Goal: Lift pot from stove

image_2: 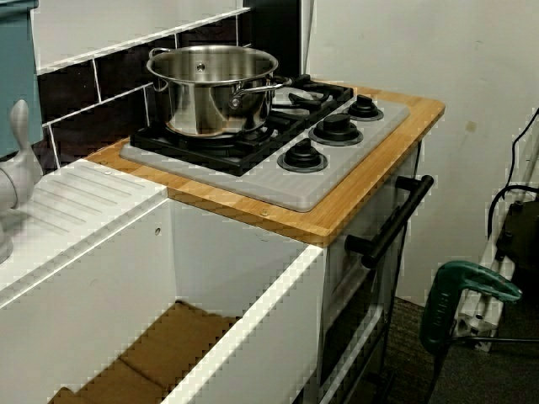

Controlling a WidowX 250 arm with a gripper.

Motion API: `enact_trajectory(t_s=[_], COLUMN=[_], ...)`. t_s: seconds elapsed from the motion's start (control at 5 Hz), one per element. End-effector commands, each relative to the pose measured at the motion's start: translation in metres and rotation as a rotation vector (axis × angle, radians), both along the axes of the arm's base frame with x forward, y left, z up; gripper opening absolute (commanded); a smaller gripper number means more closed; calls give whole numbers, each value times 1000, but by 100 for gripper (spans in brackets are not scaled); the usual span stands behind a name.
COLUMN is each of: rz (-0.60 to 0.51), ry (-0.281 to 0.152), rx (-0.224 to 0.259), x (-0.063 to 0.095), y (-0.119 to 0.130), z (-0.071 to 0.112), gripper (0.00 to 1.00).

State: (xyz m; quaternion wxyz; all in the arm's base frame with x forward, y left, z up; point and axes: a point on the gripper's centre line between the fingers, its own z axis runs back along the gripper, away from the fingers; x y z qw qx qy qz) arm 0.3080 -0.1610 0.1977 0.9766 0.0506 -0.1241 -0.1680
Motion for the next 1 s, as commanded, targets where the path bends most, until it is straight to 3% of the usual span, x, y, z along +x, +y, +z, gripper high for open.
enact_trajectory(t_s=[0.0, 0.8], rz=[15, 22], ry=[-114, -170], rx=[-72, -116], x=[-12, -28], y=[8, 14], z=[48, 81], gripper=[0, 0])
